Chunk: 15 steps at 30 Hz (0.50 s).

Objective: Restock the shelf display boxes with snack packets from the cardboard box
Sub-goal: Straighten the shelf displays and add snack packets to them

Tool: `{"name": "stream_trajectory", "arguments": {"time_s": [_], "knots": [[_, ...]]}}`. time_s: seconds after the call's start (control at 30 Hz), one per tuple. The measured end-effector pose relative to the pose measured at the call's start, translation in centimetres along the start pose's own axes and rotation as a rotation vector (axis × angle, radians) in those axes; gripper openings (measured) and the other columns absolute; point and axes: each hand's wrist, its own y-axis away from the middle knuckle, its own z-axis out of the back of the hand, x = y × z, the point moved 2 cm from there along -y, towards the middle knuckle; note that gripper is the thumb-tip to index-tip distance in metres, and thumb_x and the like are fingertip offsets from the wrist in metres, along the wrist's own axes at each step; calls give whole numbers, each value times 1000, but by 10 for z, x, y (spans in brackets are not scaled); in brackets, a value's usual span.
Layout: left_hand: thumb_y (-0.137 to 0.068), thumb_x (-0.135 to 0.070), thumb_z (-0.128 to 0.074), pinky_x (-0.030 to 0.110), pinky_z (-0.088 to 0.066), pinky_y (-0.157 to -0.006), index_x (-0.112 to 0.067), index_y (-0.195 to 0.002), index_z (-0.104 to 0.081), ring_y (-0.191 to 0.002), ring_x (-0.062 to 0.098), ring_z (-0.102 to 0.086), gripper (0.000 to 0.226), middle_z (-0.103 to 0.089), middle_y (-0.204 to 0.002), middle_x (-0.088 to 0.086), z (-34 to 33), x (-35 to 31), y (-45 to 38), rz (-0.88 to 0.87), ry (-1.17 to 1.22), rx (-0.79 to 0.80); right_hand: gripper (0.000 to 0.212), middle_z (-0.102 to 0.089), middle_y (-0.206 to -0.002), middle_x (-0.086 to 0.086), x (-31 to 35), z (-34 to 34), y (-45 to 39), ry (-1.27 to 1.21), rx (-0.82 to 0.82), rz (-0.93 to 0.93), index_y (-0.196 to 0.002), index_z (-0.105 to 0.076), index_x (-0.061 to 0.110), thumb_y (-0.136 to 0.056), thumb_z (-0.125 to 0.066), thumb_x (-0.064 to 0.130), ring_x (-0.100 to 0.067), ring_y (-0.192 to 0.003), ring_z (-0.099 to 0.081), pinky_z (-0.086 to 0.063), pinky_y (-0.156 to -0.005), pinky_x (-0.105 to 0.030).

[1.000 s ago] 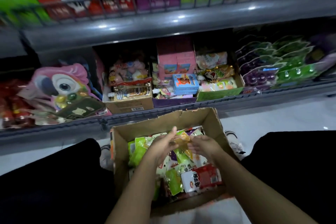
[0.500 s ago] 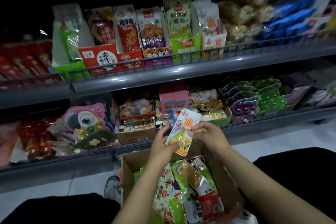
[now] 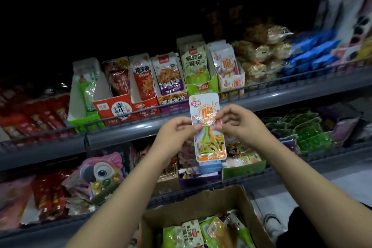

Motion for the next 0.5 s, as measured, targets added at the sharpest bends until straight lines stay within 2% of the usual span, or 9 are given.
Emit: {"name": "stream_trajectory", "arguments": {"time_s": [0.13,0.23,0.3,0.4,0.5], "knots": [[-85,-9,-65,24,-55,-57,-8,-96,-64,-69,14,-69,11,-72,-88,7,-3,-27,-24,-40,2,18,21,-60,-85,-2,5,5,-15,-32,-7,69,-89,-61,22,-80,-71,6,-16,-74,-57,-50,-75,-29],[-84,-8,-67,25,-57,-61,-4,-101,-64,-74,16,-69,17,-73,-95,9,-2,-48,-40,-51,-42,32,22,-60,-88,-2,9,9,-25,-51,-30,113,-91,-62,24,-81,-69,5,-16,-74,-56,-51,-76,-29],[-83,-7,-68,21,-54,-57,-5,-100,-65,-72,13,-70,17,-73,-92,6,-2,-62,-51,-50,-91,48,25,-61,-93,-4,10,14,-32,-58,-57,140,-91,-62,26,-81,-69,5,-21,-78,-57,-52,-80,-33],[-81,-7,-70,18,-50,-50,-9,-93,-66,-65,8,-69,13,-73,-86,1,-6,-78,-67,-50,-151,63,25,-63,-96,-3,11,22,-41,-76,-131,174,-94,-64,26,-82,-68,4,-27,-83,-60,-53,-81,-31],[-80,-8,-71,19,-50,-49,-10,-89,-66,-64,8,-68,11,-72,-87,2,-12,-93,-83,-75,-184,19,28,-64,-94,-3,12,31,-50,-155,-226,193,-97,-64,27,-82,-68,3,-20,-79,-60,-53,-78,-30]]}}
